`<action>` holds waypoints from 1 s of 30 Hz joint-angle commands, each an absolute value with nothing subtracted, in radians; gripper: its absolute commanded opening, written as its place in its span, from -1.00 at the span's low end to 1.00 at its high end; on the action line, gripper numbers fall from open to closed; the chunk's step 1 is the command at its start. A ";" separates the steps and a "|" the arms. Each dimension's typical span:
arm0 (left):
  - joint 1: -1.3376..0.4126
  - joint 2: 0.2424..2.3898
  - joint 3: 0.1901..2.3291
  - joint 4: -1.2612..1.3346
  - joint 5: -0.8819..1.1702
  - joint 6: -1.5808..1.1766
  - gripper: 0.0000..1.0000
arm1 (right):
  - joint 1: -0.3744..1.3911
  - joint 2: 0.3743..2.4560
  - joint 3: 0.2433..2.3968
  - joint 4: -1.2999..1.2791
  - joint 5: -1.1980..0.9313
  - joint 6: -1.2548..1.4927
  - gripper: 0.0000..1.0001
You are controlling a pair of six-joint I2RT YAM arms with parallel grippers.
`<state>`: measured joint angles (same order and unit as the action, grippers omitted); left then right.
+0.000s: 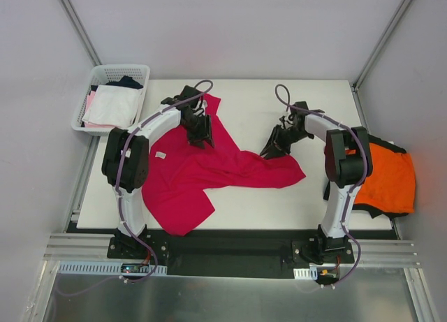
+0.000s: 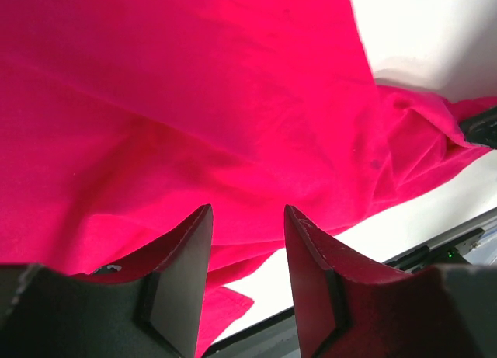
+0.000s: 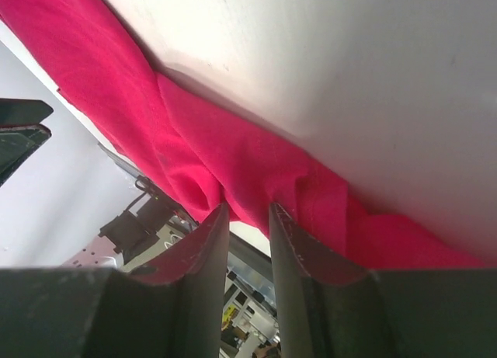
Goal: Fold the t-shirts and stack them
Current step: Flatten the tshirt out
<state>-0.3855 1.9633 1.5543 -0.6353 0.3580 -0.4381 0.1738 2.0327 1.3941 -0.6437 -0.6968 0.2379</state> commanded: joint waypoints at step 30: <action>-0.432 2.039 1.621 -0.615 0.410 -0.511 -0.21 | 0.281 2.040 1.503 -0.790 -0.680 0.158 -0.37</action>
